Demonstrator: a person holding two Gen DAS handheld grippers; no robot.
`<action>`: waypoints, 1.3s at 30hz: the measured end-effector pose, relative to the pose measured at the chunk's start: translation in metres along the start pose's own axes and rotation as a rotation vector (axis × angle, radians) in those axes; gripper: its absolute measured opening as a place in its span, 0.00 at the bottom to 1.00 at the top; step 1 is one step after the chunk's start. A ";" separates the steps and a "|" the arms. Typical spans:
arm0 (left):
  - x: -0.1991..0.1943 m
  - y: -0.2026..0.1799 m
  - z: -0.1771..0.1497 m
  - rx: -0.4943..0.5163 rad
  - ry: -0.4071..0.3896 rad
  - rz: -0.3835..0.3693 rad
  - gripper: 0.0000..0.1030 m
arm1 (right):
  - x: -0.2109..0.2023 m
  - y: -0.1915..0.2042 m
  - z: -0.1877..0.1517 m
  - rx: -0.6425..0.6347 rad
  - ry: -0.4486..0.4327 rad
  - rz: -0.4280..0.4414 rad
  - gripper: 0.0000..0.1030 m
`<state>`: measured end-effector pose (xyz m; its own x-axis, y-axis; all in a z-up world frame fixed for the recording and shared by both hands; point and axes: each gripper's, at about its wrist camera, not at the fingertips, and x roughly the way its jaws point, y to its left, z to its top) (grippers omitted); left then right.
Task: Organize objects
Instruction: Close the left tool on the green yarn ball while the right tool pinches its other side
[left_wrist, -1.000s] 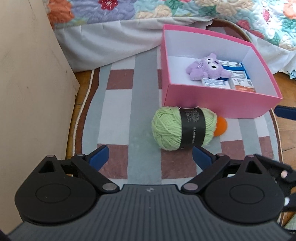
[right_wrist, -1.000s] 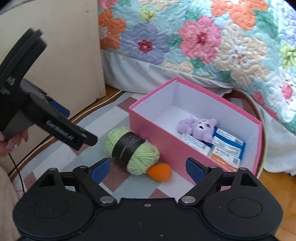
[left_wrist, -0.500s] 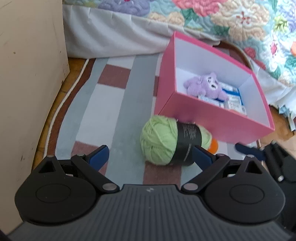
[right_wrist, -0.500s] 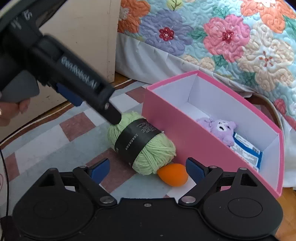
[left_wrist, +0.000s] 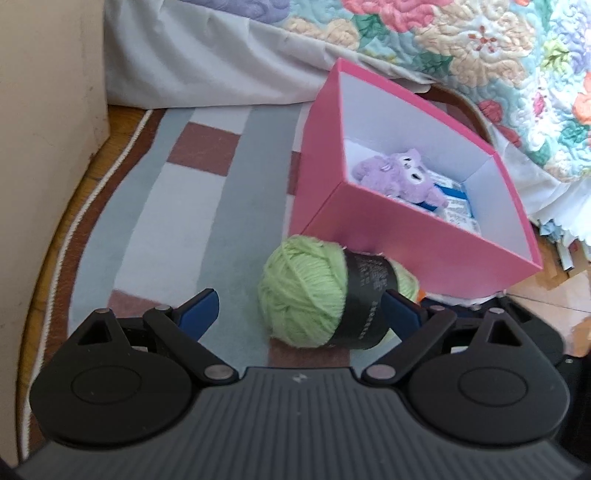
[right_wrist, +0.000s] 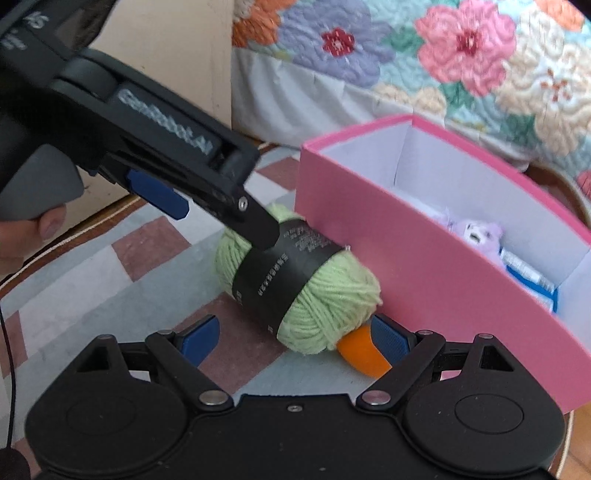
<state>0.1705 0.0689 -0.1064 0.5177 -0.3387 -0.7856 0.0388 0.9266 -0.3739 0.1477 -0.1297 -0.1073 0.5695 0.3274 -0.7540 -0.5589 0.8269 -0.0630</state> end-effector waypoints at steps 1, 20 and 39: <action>0.000 -0.001 0.000 0.002 -0.007 -0.006 0.91 | 0.003 -0.002 0.000 0.009 0.005 0.008 0.89; 0.010 -0.005 -0.009 -0.011 0.022 -0.103 0.58 | 0.014 -0.017 0.004 0.142 -0.028 0.079 0.79; -0.004 -0.002 -0.024 -0.008 0.146 0.000 0.64 | 0.001 0.007 -0.001 0.086 0.035 0.136 0.87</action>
<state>0.1479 0.0639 -0.1147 0.3875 -0.3595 -0.8489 0.0313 0.9254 -0.3776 0.1437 -0.1235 -0.1088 0.4699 0.4243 -0.7741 -0.5749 0.8125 0.0963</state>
